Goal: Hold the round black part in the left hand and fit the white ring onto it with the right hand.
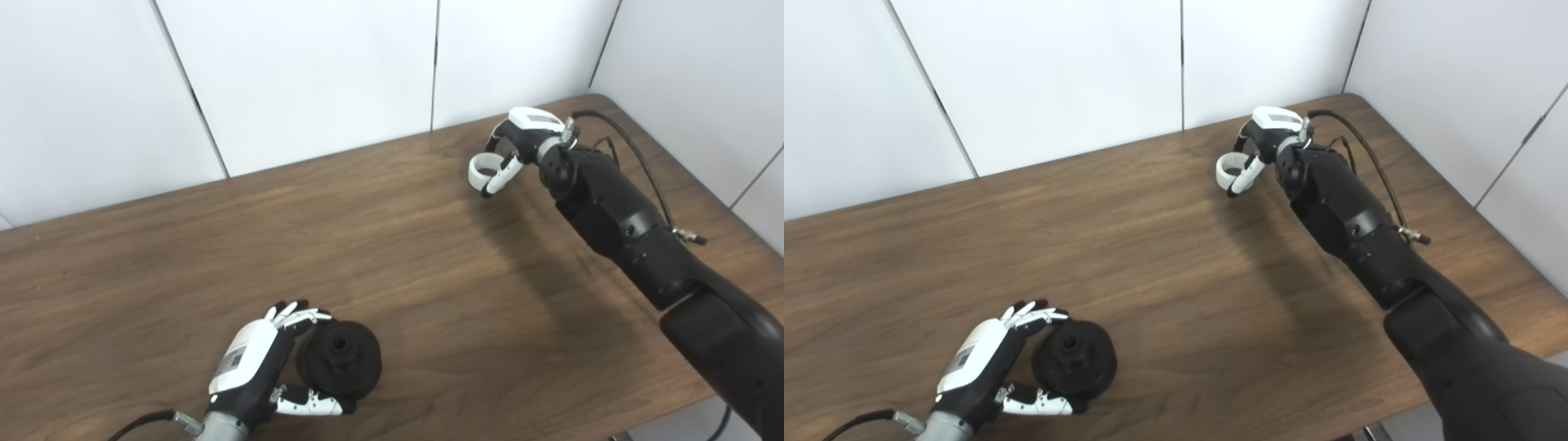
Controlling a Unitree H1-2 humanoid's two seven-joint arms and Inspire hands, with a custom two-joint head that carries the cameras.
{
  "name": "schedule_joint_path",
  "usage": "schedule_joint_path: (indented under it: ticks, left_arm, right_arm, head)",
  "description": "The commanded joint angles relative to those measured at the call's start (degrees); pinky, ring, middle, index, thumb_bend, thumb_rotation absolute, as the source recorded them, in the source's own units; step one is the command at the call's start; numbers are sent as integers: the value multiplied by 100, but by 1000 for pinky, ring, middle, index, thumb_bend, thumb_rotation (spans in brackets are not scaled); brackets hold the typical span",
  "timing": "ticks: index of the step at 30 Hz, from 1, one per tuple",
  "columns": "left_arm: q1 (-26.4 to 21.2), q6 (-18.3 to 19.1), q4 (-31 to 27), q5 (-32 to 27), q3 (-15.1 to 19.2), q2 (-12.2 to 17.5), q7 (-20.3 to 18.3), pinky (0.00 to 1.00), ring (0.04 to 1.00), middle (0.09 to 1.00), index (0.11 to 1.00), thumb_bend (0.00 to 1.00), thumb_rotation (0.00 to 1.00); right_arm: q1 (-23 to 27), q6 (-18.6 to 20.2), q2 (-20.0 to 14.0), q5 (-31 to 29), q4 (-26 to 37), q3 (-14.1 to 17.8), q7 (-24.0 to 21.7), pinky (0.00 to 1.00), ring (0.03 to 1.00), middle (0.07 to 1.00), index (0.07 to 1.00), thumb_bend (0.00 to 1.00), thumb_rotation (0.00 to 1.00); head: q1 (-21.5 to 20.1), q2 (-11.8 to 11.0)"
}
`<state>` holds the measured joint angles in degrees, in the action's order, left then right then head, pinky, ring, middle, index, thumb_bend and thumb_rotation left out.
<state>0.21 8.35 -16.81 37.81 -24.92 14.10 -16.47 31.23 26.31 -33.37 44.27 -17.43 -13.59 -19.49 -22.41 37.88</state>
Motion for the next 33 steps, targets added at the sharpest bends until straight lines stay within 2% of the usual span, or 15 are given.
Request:
schedule_joint_path:
  ticks: [1, 5, 8, 10, 19, 25, 31, 33]
  left_arm:
    - [60, 84, -13, 57, -68, 32, -193, 1000, 943, 828, 482, 524, 49]
    - [54, 111, -18, 79, -66, 18, -194, 1000, 941, 827, 482, 524, 50]
    - [52, 99, 0, 68, -65, -1, -171, 1000, 942, 825, 482, 524, 49]
    - [52, 121, -14, 82, -66, -15, -179, 1000, 942, 825, 482, 524, 49]
    - [40, 158, -24, 102, -67, -42, -175, 1000, 943, 825, 482, 524, 49]
    - [45, 211, -43, 131, -85, -65, -197, 1000, 945, 828, 482, 524, 50]
    - [63, 260, -70, 190, -141, -128, -194, 1000, 946, 828, 482, 524, 50]
    - [57, 253, -23, 233, -177, -169, -156, 1000, 945, 827, 482, 524, 51]
  right_arm:
    - [227, -92, -210, 69, 134, 28, 213, 1000, 927, 879, 647, 860, 247]
    - [216, -105, -201, 84, 130, 19, 272, 1000, 918, 867, 624, 845, 224]
    - [201, -233, -218, 64, 97, 1, 363, 1000, 913, 849, 508, 577, 154]
    - [188, -322, -229, 58, 74, -13, 442, 1000, 903, 835, 491, 538, 143]
    - [207, -436, -324, 46, 23, -131, 422, 1000, 903, 827, 485, 524, 137]
    - [149, -435, -408, -8, 234, -107, 305, 1000, 908, 829, 486, 524, 138]
    - [69, -397, -553, -127, 980, -44, -132, 1000, 915, 829, 486, 524, 139]
    - [31, -434, -630, -207, 1503, -75, -424, 1000, 917, 825, 485, 525, 139]
  head:
    - [-14, 3]
    - [-16, 2]
    - [8, 4]
    - [9, 7]
    - [36, 20]
    - [129, 51]
    - [554, 214]
    - [696, 267]
